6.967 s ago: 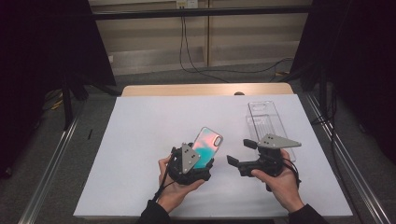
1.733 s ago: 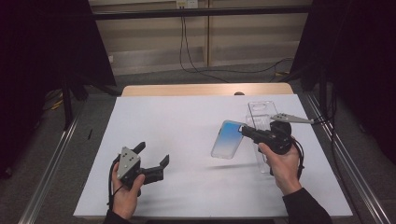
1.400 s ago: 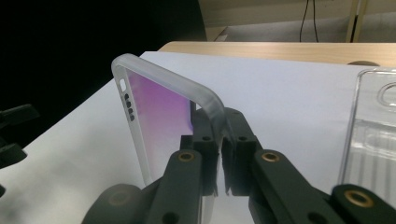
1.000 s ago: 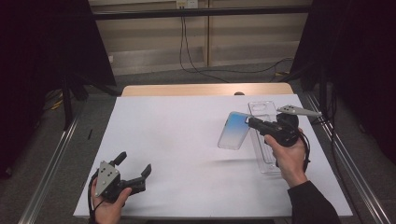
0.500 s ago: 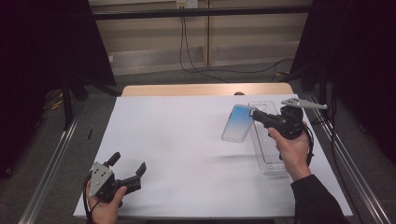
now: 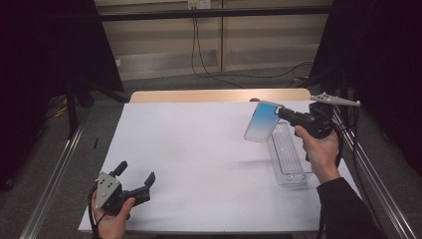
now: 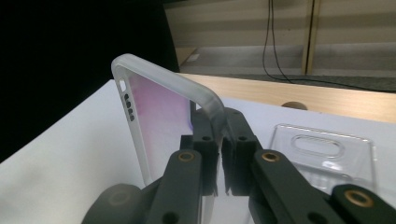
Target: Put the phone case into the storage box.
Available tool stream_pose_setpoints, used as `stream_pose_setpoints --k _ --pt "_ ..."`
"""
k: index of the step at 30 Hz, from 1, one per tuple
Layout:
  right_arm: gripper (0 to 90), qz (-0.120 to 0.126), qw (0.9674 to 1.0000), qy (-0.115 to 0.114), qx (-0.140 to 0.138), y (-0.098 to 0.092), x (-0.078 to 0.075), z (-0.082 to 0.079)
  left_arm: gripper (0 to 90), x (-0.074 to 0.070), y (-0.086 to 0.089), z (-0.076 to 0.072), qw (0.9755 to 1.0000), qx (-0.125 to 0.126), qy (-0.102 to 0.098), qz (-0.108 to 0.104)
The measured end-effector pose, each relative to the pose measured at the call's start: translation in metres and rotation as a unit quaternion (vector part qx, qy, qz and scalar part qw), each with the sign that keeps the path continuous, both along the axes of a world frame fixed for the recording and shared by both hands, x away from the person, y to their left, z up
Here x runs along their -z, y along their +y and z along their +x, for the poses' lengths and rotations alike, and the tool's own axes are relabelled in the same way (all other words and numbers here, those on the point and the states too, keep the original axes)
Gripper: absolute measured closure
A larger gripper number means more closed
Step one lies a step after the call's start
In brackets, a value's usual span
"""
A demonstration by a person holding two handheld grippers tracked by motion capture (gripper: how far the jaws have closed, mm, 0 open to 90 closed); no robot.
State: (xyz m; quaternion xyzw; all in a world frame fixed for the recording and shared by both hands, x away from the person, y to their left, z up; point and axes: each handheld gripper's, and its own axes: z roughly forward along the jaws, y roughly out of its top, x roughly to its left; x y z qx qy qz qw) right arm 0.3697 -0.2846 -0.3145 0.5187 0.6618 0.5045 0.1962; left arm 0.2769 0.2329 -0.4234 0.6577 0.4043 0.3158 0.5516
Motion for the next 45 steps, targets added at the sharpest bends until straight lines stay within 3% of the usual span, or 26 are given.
stream_pose_setpoints --k 10,15,21,23,26,41,45 --pt "85.4 0.003 0.9996 -0.003 0.028 -0.022 -0.002 0.01 3.7 0.002 0.004 0.004 1.0 -0.005 0.007 -0.001" --pt "85.4 -0.015 0.9992 -0.007 0.035 -0.028 -0.004 0.011 3.7 0.003 0.004 0.005 1.0 -0.007 0.005 0.002" --pt "85.3 -0.019 0.9987 -0.007 0.047 -0.036 -0.006 0.014 3.9 0.003 0.003 0.005 1.0 -0.004 0.007 0.001" --pt "85.3 -0.026 0.9983 -0.009 0.051 -0.039 -0.007 0.014 3.8 0.004 0.004 0.005 0.9998 -0.003 0.016 -0.013" --pt "85.4 -0.033 0.9979 -0.012 0.054 -0.043 -0.008 0.017 3.8 0.004 0.003 0.005 0.9998 -0.007 0.015 -0.005" --pt "85.3 -0.057 0.996 -0.019 0.067 -0.054 -0.005 0.026 3.7 0.004 0.002 0.007 0.9997 0.001 0.02 -0.012" --pt "85.4 -0.064 0.9951 -0.014 0.073 -0.055 -0.003 0.03 3.2 0.004 0.001 0.006 0.9997 -0.008 0.021 -0.011"
